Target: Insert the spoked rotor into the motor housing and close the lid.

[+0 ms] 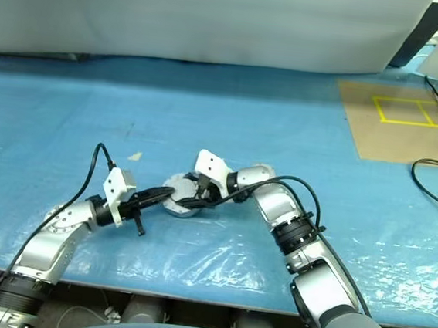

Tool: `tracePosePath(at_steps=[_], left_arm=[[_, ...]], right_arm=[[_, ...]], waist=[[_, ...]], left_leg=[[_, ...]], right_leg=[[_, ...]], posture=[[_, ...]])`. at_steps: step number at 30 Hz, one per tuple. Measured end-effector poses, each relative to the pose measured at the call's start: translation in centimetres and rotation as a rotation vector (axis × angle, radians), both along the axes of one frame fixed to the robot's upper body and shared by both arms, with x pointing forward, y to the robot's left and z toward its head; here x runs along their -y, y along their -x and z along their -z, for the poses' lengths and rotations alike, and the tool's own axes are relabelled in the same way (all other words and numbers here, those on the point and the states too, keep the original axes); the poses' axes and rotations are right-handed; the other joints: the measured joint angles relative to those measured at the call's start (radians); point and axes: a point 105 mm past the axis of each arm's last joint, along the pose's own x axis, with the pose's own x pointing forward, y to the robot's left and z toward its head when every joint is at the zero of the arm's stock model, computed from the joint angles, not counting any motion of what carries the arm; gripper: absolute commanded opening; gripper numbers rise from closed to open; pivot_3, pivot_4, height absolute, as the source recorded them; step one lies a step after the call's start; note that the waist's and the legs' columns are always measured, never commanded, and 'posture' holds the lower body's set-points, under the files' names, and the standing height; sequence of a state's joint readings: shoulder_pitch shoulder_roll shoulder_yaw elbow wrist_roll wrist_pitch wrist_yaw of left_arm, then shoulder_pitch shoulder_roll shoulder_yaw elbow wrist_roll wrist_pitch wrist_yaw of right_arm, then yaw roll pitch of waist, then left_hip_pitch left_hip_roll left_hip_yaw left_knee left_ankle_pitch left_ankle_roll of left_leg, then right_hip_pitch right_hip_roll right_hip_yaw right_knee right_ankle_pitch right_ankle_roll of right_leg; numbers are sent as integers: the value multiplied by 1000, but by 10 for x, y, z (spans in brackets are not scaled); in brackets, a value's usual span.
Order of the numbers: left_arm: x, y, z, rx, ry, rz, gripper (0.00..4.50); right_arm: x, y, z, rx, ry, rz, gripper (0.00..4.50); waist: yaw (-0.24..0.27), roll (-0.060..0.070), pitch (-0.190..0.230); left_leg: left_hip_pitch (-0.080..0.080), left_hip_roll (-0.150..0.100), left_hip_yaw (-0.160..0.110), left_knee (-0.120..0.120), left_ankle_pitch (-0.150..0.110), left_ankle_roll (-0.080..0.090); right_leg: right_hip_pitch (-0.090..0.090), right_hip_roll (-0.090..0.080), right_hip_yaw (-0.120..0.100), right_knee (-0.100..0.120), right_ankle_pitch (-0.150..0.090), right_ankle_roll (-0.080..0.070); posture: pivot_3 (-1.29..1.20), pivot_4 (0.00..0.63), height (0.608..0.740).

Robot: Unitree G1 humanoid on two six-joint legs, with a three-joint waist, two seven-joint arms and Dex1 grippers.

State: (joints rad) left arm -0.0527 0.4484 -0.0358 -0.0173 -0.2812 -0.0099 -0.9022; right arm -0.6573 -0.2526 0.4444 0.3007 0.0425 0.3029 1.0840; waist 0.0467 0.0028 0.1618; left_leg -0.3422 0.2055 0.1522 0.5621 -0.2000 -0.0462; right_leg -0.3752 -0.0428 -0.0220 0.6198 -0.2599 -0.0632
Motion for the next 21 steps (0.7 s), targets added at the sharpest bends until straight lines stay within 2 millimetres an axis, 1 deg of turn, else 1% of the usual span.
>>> tracePosePath(at_steps=[5, 11, 13, 15, 16, 18, 21], left_arm=[[8, 2, 1, 42, -42, 35, 0], [12, 1, 1, 59, -59, 47, 0], [12, 0, 1, 64, -65, 48, 0], [12, -1, 0, 75, -69, 49, 0], [11, -1, 0, 80, -71, 51, 0], [11, -2, 0, 83, -71, 52, 0], [12, -2, 0, 88, -71, 53, 0]], right_arm=[[0, 1, 0, -9, 0, 5, 2930], [0, 1, 0, -14, 1, 13, 2930], [1, 1, 1, -13, 0, 18, 3667], [1, 3, 1, -18, -7, 14, 4267], [1, 5, 1, -28, -16, 12, 4464], [3, 6, -1, -51, -30, 12, 4464], [11, 4, -4, -95, -38, 30, 4464]], waist=[[0, 2, -1], [1, 3, -2], [1, 3, -2], [1, 3, -2], [1, 3, -2], [1, 3, -2], [3, 3, -2]], left_leg=[[0, 0, 0, -1, 0, 0], [0, 0, 0, -2, 0, 0], [0, 0, 0, -2, 0, 0], [0, 0, 0, -2, 0, 0], [0, 0, 0, -2, 0, 0], [0, 0, -1, -2, 0, 0], [0, 0, -1, -2, 0, 0]], right_leg=[[0, 0, 0, -1, 0, 0], [0, 0, 0, -2, 0, 0], [0, 0, 0, -2, 0, 0], [0, 0, 0, -2, 0, 1], [0, 0, 0, -2, 0, 1], [0, 0, 0, -2, 0, 1], [0, -1, 0, -2, 0, 1]], posture=[[0, 150, 740], [0, 150, 740], [0, 150, 740], [0, 150, 740], [0, 150, 740], [0, 150, 740], [0, 150, 740]])
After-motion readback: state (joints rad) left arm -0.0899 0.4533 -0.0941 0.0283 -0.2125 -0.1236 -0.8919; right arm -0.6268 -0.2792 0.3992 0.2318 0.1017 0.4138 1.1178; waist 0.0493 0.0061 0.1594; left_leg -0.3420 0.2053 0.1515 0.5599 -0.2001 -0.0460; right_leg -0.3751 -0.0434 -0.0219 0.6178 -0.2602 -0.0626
